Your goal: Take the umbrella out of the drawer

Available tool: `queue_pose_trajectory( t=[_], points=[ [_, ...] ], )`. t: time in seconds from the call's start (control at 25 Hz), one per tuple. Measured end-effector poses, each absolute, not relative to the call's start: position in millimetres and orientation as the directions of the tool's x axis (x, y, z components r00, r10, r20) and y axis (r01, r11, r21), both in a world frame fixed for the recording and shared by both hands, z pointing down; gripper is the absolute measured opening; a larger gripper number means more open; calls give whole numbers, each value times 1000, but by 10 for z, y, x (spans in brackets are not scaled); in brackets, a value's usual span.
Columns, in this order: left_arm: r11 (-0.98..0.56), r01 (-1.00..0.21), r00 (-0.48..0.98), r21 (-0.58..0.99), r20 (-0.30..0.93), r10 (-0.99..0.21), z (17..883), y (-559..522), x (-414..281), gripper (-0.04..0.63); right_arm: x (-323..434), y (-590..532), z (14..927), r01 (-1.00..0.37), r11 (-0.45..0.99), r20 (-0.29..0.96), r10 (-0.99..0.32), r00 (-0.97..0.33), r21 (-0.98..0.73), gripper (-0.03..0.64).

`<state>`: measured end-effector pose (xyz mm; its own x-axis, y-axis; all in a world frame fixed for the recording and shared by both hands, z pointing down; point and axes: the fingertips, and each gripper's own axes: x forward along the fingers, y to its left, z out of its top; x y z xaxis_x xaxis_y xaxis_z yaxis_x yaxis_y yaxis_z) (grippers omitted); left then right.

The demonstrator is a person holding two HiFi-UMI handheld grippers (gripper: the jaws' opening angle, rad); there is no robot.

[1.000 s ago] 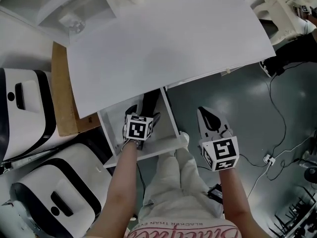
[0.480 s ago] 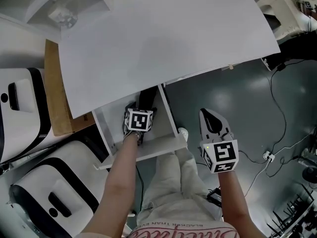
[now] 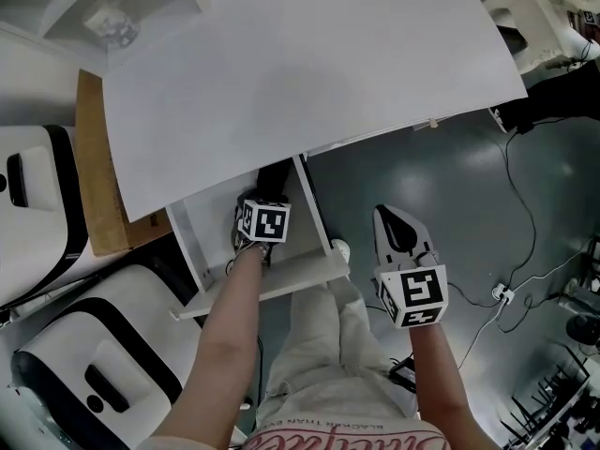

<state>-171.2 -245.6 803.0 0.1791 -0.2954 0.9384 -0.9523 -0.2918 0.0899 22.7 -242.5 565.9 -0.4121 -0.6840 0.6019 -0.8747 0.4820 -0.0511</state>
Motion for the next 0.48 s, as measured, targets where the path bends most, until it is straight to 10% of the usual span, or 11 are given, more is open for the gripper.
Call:
queue_pose_trajectory(
  t=[0.48],
  points=[
    [-315, -935, 239, 163, 945, -223, 7932, -2362, -1722, 250, 114, -2382, 5591, -864, 501, 597, -681, -425, -43, 9]
  ],
)
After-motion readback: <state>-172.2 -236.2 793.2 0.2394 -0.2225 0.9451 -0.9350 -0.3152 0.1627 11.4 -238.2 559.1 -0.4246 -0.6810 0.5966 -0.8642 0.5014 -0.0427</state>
